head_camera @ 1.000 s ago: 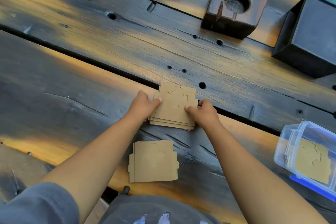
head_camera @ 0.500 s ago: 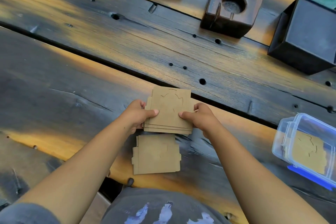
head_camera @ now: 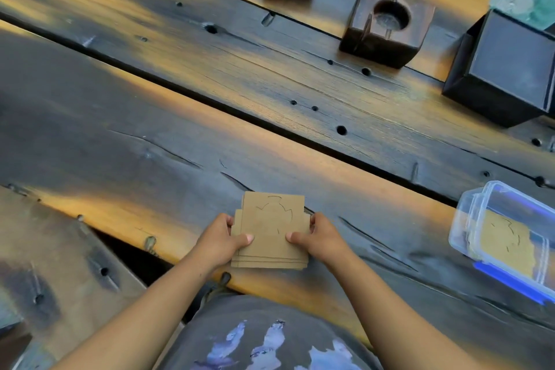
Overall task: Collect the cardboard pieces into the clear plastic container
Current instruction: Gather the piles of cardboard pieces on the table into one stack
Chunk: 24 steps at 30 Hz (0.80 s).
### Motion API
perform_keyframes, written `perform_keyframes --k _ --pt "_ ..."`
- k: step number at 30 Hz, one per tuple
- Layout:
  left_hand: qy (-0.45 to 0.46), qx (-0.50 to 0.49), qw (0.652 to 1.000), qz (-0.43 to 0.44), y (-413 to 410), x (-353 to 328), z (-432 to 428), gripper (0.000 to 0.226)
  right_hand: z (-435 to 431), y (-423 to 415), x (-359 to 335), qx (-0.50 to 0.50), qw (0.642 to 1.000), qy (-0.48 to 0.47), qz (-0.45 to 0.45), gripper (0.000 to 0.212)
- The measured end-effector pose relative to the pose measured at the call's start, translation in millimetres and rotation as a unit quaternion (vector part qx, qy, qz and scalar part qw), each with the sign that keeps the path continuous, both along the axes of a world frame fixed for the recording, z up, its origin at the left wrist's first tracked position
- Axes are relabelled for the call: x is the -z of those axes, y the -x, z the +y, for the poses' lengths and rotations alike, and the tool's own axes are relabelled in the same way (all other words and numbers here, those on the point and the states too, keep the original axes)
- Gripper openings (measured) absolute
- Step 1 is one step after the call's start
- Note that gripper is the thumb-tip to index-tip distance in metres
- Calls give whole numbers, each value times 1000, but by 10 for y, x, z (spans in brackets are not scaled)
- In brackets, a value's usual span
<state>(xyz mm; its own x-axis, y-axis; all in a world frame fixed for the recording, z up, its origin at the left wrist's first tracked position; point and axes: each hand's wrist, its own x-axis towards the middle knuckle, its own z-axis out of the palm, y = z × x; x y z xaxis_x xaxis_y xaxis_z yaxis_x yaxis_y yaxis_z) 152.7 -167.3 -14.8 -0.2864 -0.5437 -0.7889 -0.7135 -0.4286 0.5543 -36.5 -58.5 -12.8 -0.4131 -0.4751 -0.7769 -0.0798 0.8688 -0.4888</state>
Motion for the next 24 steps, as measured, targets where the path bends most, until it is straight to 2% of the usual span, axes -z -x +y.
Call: perform_keyframes --k 4,10,12,15,20,24 --pt "15 42 999 -15 -41 28 27 41 84 -73 41 24 1000 6 -5 50" --pt "30 116 990 -69 39 -66 -51 61 63 -78 44 -32 999 -8 39 49" --pt "31 117 990 -74 19 -64 -53 69 76 -101 55 -17 999 -3 38 53" --pt "-28 60 997 -31 -35 -34 -16 73 148 -135 82 40 999 13 18 56" --pt "-20 13 999 -28 -9 23 34 66 168 -175 116 108 993 7 -47 45" --pt "-52 5 999 -4 89 52 52 34 228 -65 86 144 985 8 -96 36"
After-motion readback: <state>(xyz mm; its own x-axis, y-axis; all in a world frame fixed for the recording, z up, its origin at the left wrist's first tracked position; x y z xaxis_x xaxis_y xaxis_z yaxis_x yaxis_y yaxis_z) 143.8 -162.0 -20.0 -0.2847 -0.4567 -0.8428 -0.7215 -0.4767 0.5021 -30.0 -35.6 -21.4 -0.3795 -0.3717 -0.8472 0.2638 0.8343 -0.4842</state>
